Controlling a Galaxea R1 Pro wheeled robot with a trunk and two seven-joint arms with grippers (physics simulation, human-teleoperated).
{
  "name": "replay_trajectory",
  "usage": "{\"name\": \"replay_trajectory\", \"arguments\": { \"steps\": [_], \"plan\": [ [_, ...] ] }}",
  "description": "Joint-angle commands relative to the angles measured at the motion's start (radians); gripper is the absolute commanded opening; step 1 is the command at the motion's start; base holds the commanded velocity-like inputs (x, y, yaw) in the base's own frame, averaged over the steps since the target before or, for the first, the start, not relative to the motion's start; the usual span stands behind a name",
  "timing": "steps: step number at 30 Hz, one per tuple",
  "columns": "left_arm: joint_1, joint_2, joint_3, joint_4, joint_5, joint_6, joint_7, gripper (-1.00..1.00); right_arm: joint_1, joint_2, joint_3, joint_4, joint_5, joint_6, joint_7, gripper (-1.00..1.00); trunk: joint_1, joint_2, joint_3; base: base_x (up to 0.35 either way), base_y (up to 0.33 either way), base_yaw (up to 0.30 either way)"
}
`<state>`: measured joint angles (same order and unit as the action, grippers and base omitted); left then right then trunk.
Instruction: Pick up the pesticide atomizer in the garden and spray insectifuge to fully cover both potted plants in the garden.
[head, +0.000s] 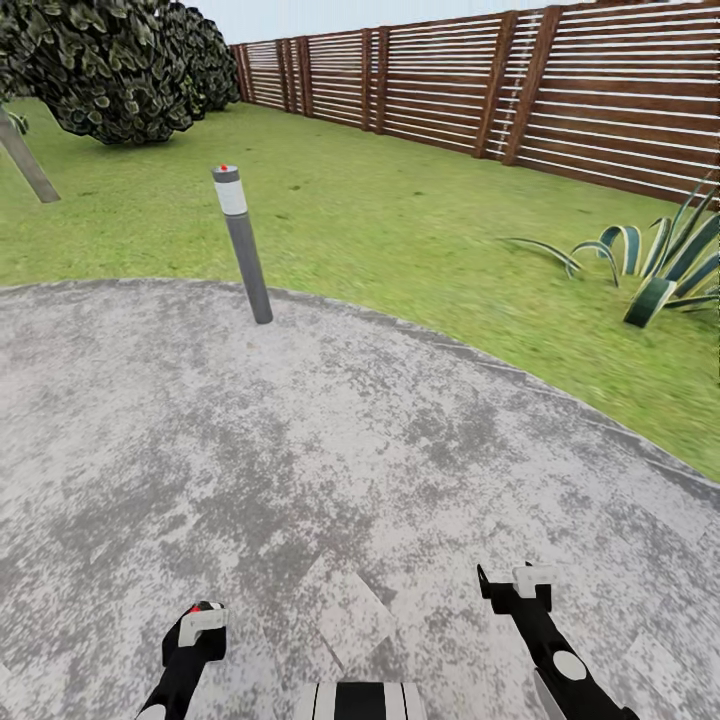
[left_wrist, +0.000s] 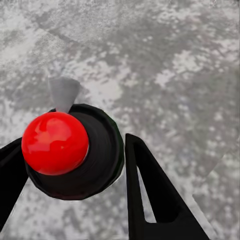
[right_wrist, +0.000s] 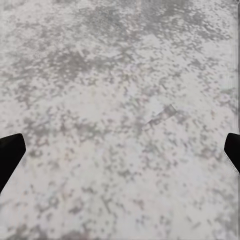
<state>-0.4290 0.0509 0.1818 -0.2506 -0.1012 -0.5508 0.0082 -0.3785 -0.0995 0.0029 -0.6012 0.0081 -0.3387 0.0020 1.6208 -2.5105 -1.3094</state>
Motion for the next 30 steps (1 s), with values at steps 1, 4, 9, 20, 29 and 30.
{"name": "replay_trajectory", "arguments": {
  "steps": [1, 4, 9, 20, 29, 30],
  "plan": [
    [-0.001, 0.001, 0.007, 0.001, -0.011, -0.003, 0.002, -1.00, 0.000, 0.000, 0.000, 0.003, 0.001, -0.003, 0.000, 1.00, -0.001, 0.000, 0.003, 0.000, 0.000, 0.000],
    [0.039, 0.004, 0.008, -0.007, -0.013, -0.004, 0.003, -1.00, 0.001, -0.003, -0.001, 0.031, 0.001, -0.008, -0.004, 1.00, -0.002, 0.001, 0.018, 0.000, 0.000, 0.000],
    [0.080, 0.004, 0.008, -0.011, -0.008, -0.014, 0.009, -1.00, 0.001, -0.010, -0.003, 0.175, 0.001, -0.049, -0.005, 1.00, -0.004, 0.002, 0.045, 0.000, 0.000, 0.000],
    [0.171, 0.010, 0.008, 0.000, 0.042, -0.070, 0.022, -1.00, 0.003, -0.028, -0.002, 0.533, 0.002, -0.299, -0.004, 1.00, -0.009, 0.004, 0.105, 0.000, 0.000, 0.000],
    [0.183, 0.006, 0.008, -0.001, 0.044, -0.070, 0.024, -1.00, 0.003, -0.033, 0.000, 0.552, 0.003, -0.303, 0.001, 1.00, -0.013, 0.007, 0.154, 0.000, 0.000, 0.000],
    [0.183, 0.007, 0.008, 0.000, 0.044, -0.070, 0.024, -1.00, 0.003, -0.032, 0.000, 0.552, 0.003, -0.303, 0.002, 1.00, -0.014, 0.007, 0.159, 0.000, 0.000, 0.000]
  ]
}}
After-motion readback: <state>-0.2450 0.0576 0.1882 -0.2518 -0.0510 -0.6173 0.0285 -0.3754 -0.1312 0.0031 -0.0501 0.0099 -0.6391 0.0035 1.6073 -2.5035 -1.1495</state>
